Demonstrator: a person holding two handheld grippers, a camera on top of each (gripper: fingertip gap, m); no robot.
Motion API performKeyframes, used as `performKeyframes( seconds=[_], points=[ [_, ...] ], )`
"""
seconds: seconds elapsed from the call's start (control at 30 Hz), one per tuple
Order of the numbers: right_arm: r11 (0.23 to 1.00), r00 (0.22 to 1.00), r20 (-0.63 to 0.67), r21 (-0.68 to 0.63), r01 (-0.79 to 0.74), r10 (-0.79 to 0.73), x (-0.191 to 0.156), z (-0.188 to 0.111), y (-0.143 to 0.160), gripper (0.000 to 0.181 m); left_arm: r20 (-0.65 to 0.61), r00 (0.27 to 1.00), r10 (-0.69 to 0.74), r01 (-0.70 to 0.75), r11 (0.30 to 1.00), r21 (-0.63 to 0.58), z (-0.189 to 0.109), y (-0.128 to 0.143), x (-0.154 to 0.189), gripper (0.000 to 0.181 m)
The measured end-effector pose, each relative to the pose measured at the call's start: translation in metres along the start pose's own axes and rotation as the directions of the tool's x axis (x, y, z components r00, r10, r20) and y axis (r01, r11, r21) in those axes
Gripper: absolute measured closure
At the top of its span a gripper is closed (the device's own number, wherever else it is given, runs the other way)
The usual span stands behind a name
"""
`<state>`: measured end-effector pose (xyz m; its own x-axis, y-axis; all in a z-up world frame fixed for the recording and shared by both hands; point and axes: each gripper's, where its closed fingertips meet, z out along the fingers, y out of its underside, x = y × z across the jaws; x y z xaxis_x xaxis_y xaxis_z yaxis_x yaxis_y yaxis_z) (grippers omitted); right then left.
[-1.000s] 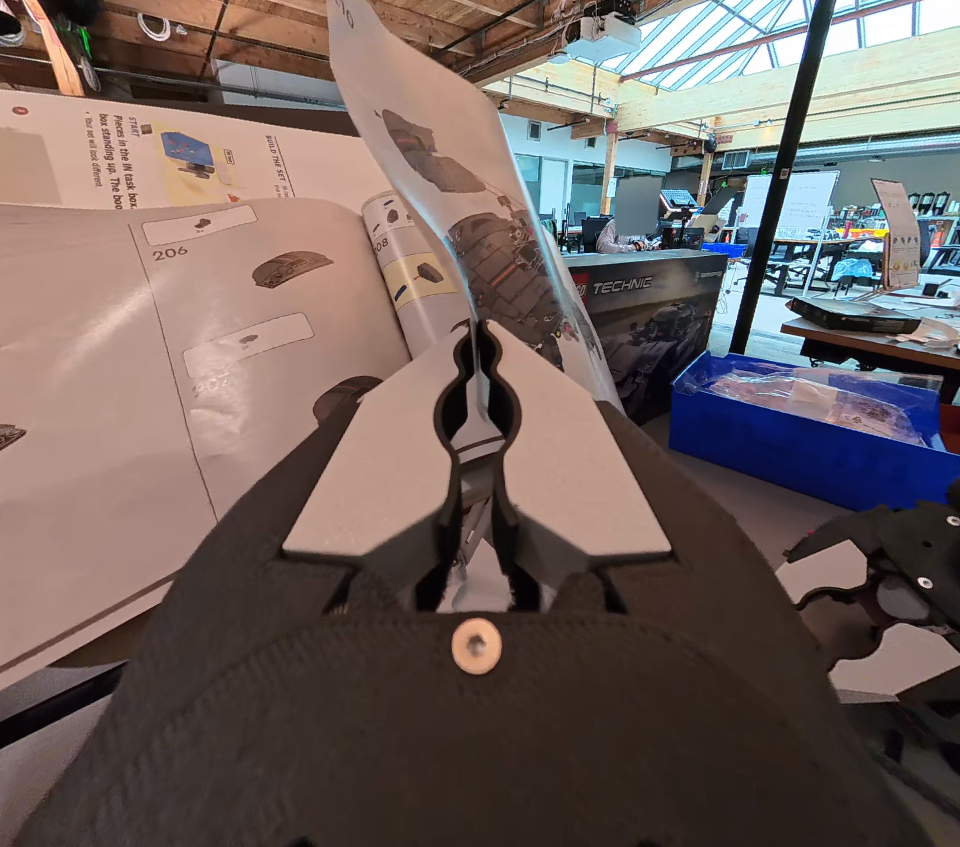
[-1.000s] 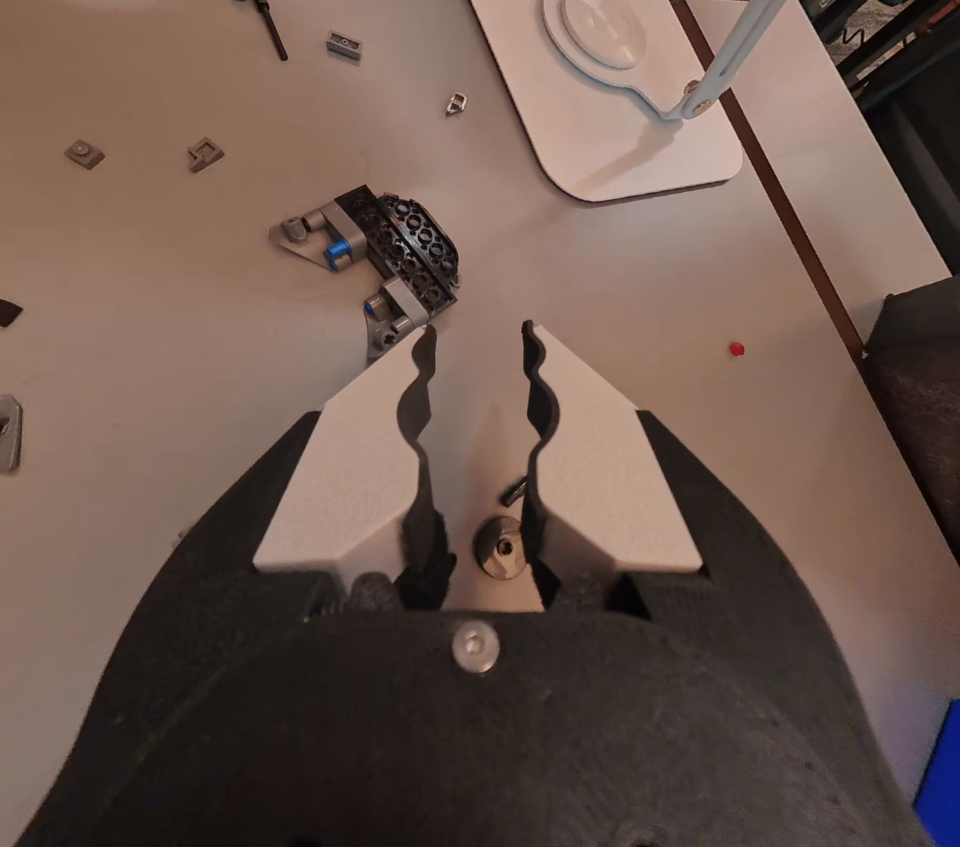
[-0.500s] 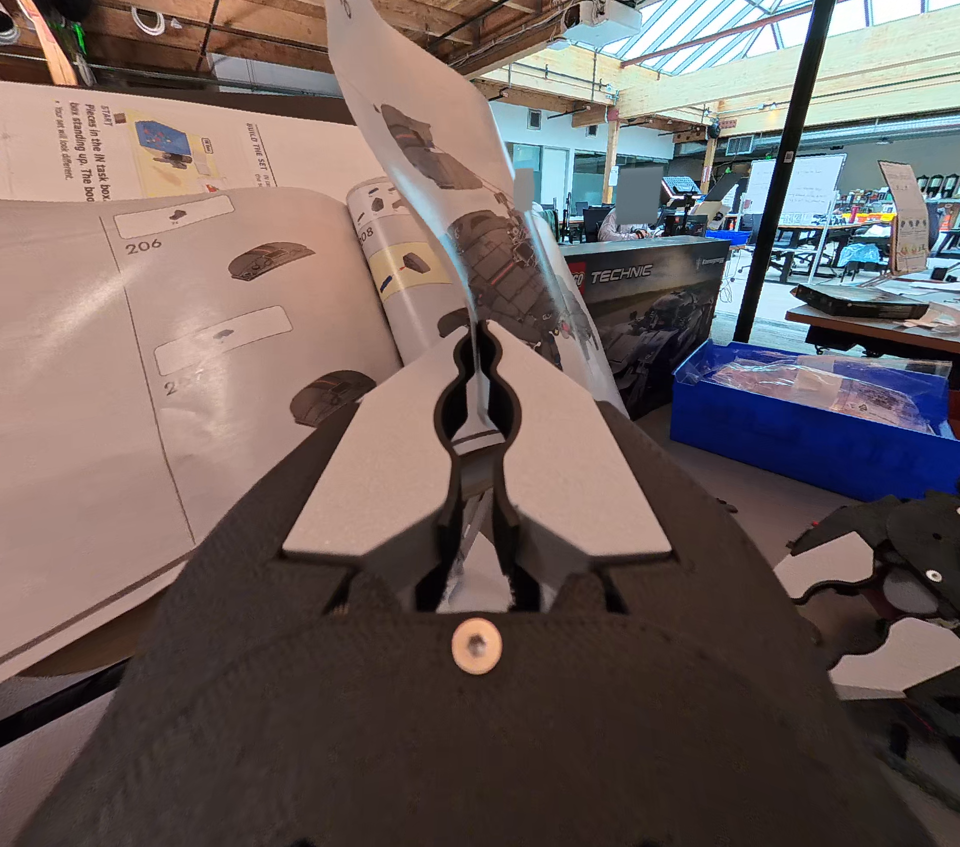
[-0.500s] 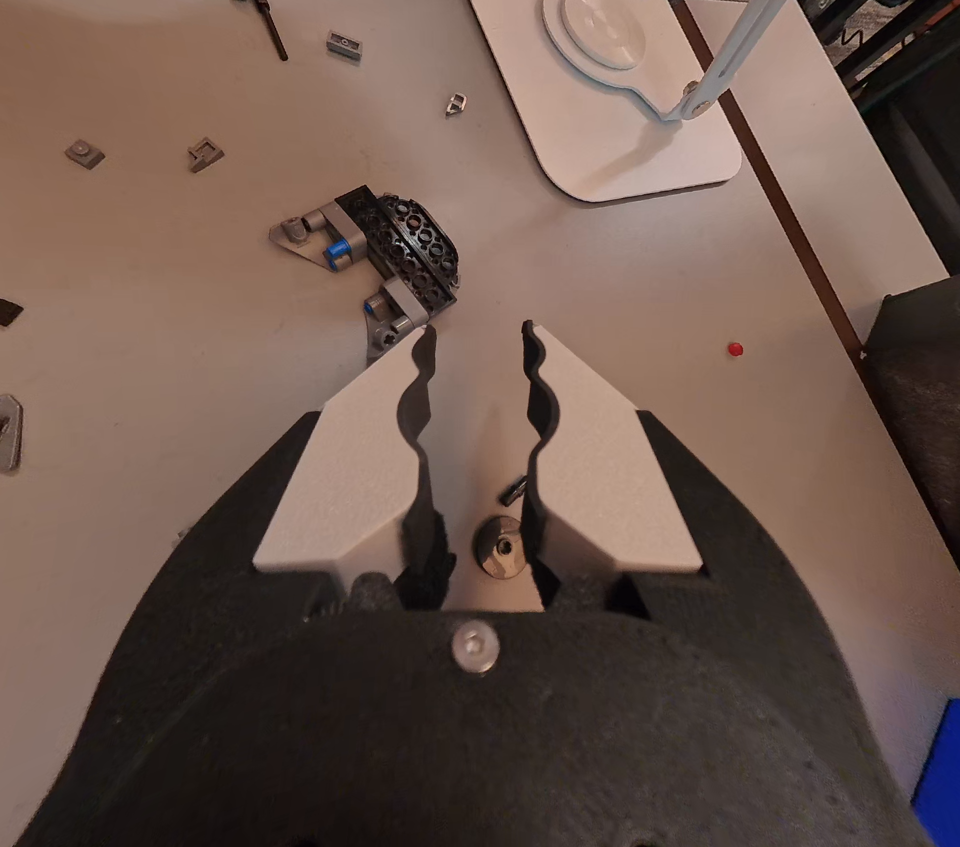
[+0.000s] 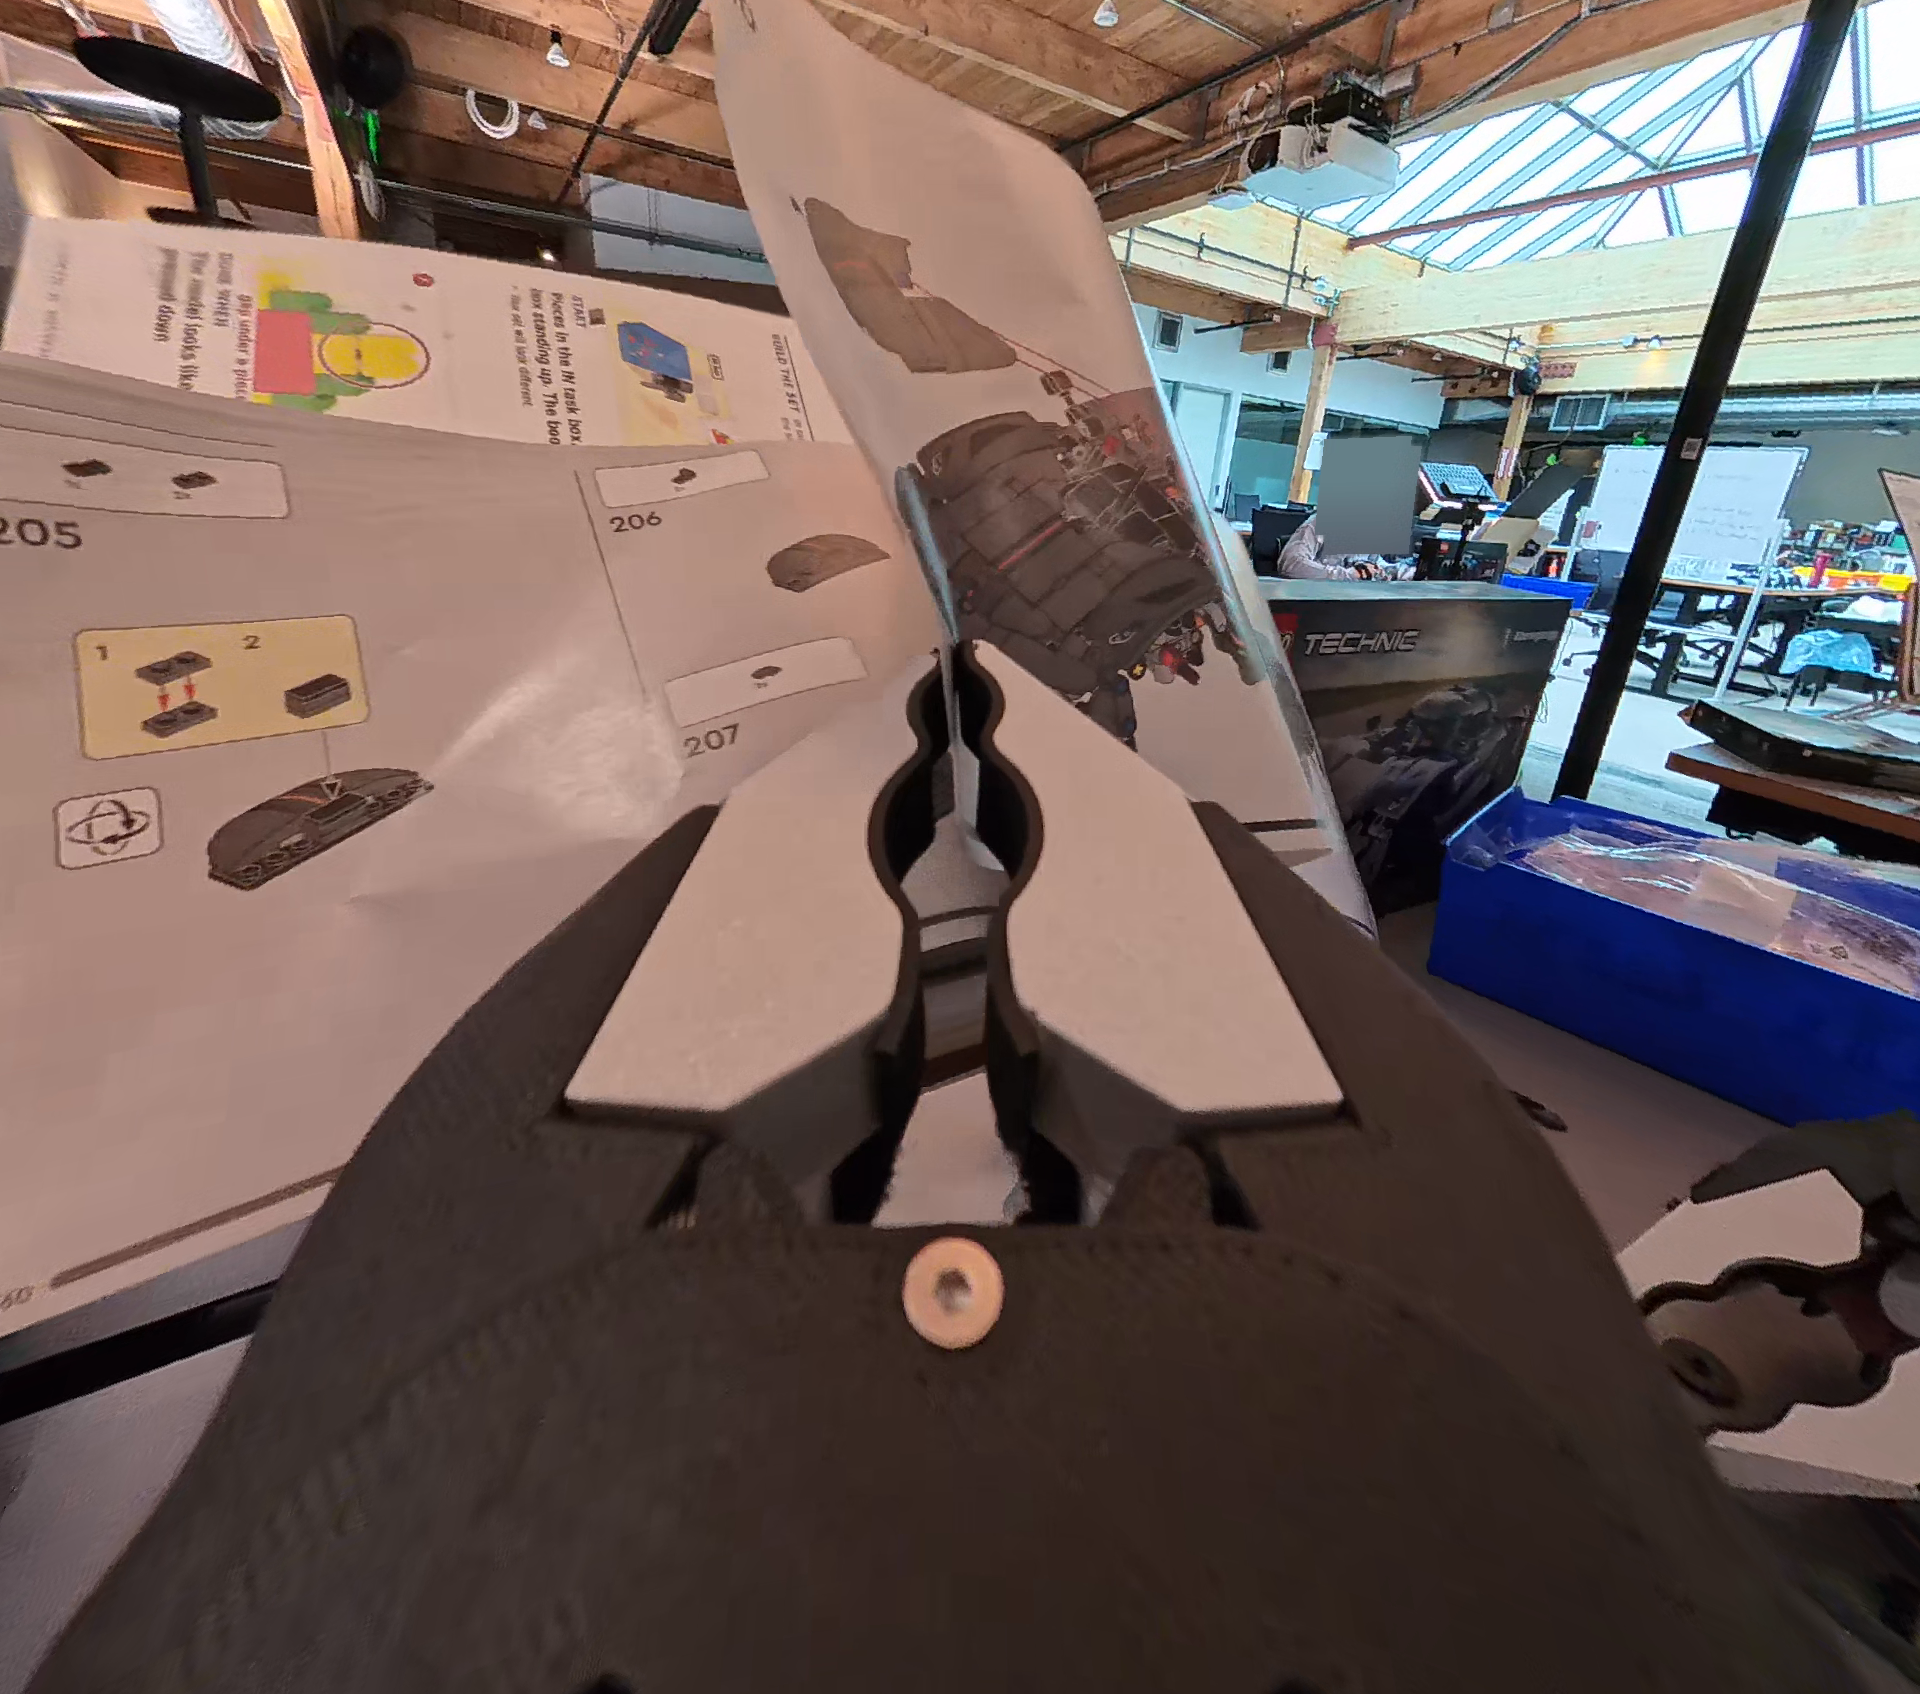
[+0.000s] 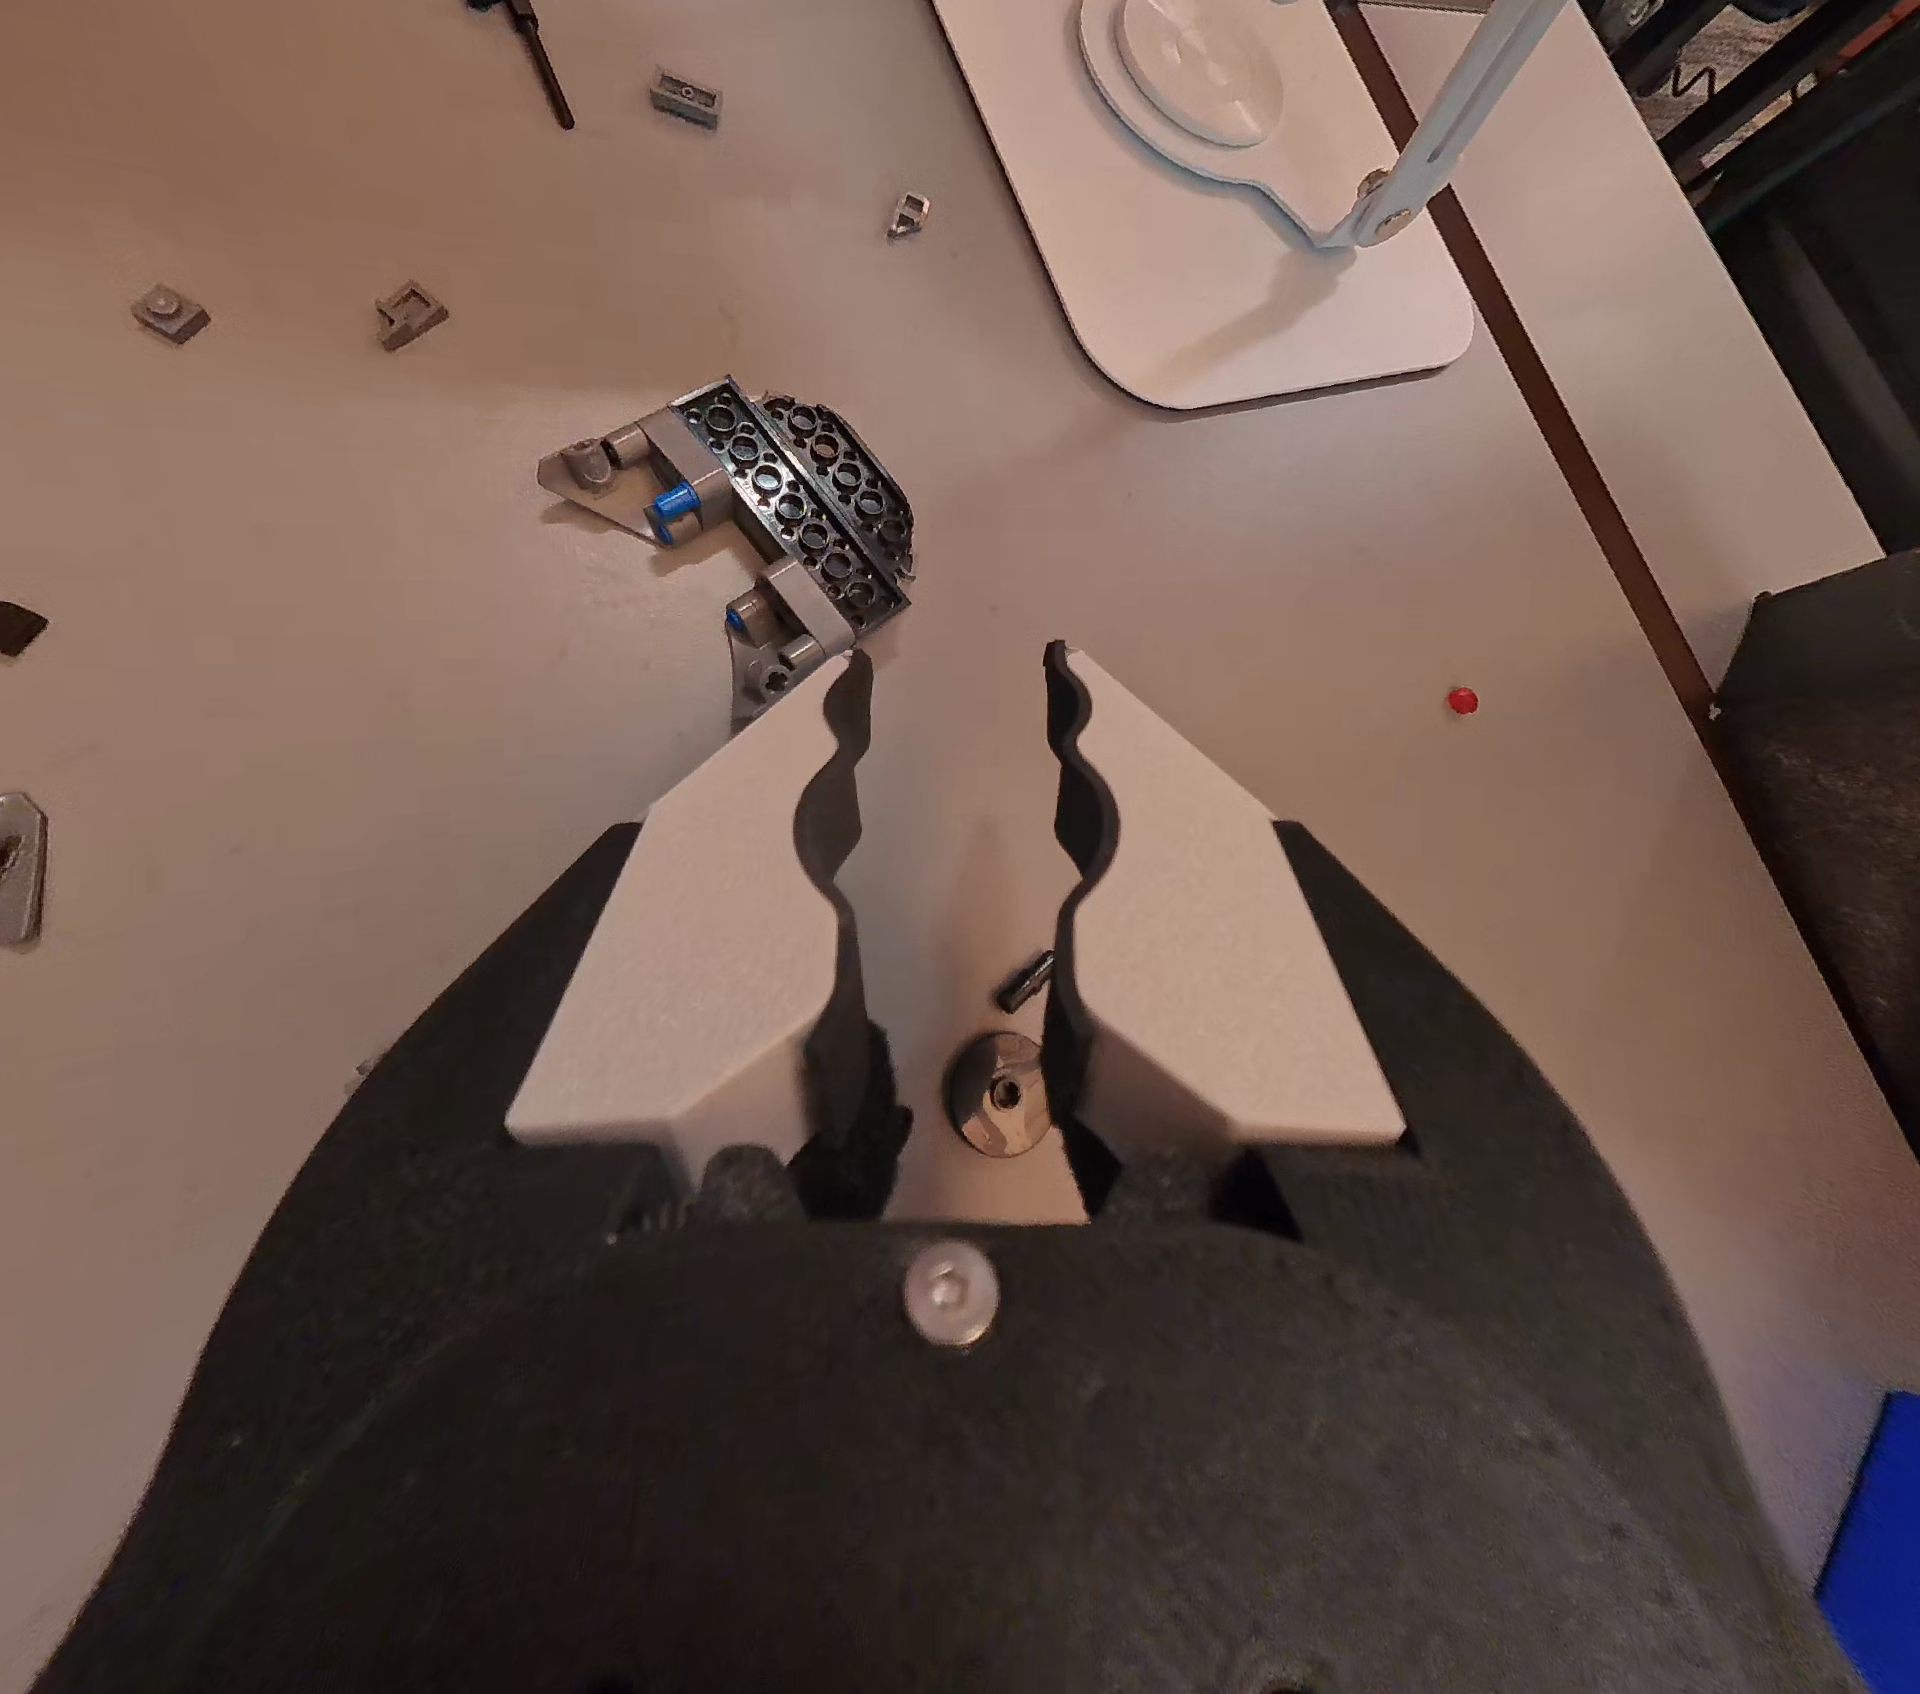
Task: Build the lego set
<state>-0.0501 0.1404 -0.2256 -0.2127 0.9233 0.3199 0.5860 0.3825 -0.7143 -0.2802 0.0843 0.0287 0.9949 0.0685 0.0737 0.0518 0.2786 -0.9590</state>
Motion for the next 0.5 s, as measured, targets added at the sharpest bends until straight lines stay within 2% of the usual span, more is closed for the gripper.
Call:
performKeyframes(
  seconds=[0.5],
  points=[
    [1.000, 1.000, 0.000, -0.002, 0.003, -0.003, 0.000, 0.000, 0.000, 0.149, 0.034, 0.999, -0.028, 0.027, 0.999, 0.038, -0.012, -0.013, -0.019, 0.181]
  ],
)
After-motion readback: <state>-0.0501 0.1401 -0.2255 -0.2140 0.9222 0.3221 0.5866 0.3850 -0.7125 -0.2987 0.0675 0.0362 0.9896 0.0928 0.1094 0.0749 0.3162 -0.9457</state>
